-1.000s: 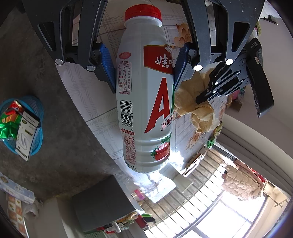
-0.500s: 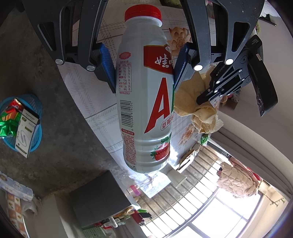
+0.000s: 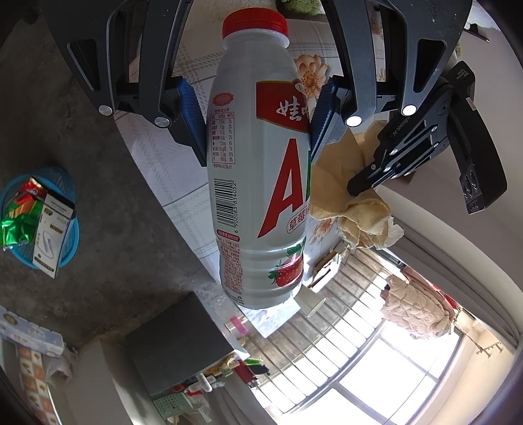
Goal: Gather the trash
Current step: 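Carry the tan paper with the left tool while the right tool carries the bottle to the basket, then open the left tool over the basket while the right tool releases the bottle into it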
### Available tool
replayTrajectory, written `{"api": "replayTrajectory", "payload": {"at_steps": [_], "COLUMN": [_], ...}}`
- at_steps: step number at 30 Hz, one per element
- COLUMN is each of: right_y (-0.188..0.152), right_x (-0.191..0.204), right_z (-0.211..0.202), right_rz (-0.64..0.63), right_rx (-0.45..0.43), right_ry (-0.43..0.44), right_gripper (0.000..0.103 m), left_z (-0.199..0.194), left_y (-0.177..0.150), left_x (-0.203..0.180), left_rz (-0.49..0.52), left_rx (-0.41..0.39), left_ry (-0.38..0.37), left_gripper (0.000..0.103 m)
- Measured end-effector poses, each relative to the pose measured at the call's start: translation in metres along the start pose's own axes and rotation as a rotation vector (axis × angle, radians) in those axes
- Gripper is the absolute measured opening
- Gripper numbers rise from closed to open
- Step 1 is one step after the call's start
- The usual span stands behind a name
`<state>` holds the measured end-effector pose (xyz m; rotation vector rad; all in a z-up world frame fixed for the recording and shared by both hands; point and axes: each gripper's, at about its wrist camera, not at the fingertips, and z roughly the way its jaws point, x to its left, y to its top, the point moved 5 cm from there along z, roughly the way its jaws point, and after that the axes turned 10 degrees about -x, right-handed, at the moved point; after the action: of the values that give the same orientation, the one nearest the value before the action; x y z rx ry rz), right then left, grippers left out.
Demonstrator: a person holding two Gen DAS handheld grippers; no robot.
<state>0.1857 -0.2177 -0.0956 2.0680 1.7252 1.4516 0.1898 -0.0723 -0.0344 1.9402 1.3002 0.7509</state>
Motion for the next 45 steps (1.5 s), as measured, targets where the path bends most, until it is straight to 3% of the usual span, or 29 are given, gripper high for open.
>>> {"api": "replayTrajectory", "payload": {"at_steps": [9,16,21,27,37,38,41,43,45], "right_y": [0.008,0.021,0.023,0.030,0.045,0.050,0.062,0.060,0.049], "right_x": [-0.045,-0.124,-0.185,-0.247,-0.321,-0.330,-0.370,-0.396,-0.417], "right_z": [-0.046,-0.106,-0.130,-0.122,-0.067,-0.061,-0.033,-0.012,0.006], "right_rz": [0.096,0.246,0.366,0.482,0.586,0.597,0.635,0.673,0.725], "right_rx": [-0.105,-0.252,-0.313,-0.320,-0.243,-0.248,-0.244,-0.223,-0.177], "right_ry": [-0.040,-0.170,-0.258,-0.304,-0.321,-0.323,-0.327,-0.360,-0.402], "right_gripper": [0.055,0.055,0.055,0.055,0.055,0.055,0.060,0.066,0.065], "left_z": [0.008,0.034,0.074,0.140,0.255,0.267,0.300,0.313,0.316], "left_y": [0.039,0.077,0.089,0.085,0.073,0.074,0.070,0.067,0.063], "left_x": [-0.066,-0.145,-0.207,-0.273,-0.339,-0.342,-0.349,-0.350,-0.348], "left_rz": [0.050,0.106,0.148,0.180,0.248,0.241,0.211,0.192,0.180], "left_rx": [-0.028,-0.021,0.046,0.182,0.330,0.344,0.409,0.419,0.438], "left_ry": [-0.132,-0.287,-0.395,-0.490,-0.489,-0.487,-0.472,-0.457,-0.458], "left_gripper": [0.007,0.007,0.007,0.007,0.008,0.014,0.055,0.055,0.055]}}
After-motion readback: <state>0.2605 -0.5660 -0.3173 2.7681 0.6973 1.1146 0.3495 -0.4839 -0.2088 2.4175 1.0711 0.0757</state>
